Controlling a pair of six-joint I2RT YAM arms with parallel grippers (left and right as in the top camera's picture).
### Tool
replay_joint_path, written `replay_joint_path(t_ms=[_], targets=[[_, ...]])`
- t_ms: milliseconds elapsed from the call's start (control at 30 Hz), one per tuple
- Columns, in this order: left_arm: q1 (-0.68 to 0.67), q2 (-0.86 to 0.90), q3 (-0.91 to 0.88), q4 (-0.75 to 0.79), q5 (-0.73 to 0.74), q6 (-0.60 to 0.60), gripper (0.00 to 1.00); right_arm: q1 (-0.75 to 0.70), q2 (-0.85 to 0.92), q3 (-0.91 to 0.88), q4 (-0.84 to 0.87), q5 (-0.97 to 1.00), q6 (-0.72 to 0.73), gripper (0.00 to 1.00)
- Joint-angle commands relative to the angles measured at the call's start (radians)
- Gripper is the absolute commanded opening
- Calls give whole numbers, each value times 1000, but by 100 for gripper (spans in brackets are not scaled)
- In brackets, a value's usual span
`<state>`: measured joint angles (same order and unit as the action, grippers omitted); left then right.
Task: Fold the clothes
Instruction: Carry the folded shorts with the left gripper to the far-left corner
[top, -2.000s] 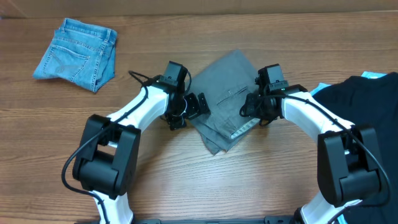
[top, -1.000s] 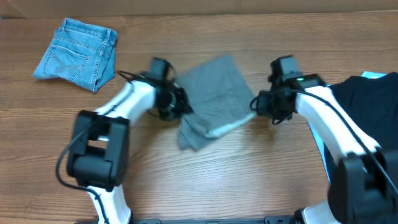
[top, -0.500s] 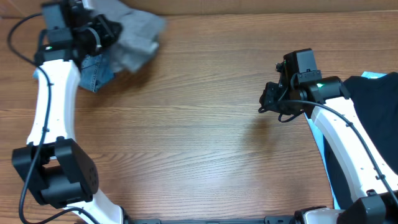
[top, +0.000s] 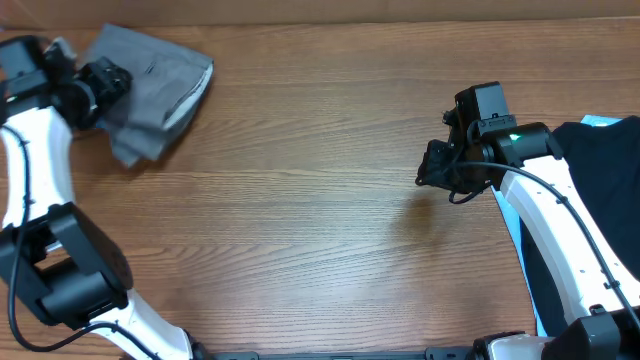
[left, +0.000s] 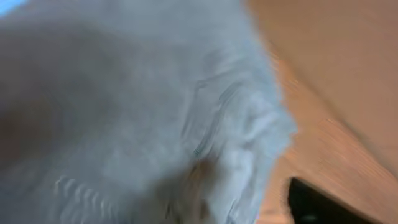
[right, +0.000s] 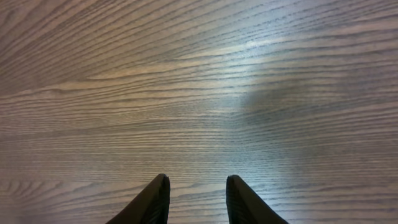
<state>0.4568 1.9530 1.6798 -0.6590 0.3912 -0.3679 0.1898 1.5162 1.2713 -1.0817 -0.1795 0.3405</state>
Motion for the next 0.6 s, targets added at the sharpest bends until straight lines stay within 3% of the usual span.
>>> replay_joint_path(t_ms=[0, 167, 233, 300, 367, 400, 567], targets=[[142, -6, 72, -130, -31, -14, 100, 0, -1, 9, -4, -5, 5, 33], [275, -6, 130, -275, 72, 14, 99, 0, -1, 9, -5, -5, 4, 34], [300, -10, 137, -309, 125, 50, 90, 0, -1, 9, -2, -5, 4, 34], [304, -15, 137, -330, 168, 92, 68, 0, -1, 9, 0, -5, 4, 34], [285, -16, 137, -351, 172, 146, 17, 0, -1, 9, 2, -5, 4, 34], [268, -16, 137, -361, 149, 160, 4, 0, 0, 9, 2, -5, 4, 34], [132, 5, 127, -345, -60, 211, 4, 0, 0, 9, 2, -5, 5, 34]])
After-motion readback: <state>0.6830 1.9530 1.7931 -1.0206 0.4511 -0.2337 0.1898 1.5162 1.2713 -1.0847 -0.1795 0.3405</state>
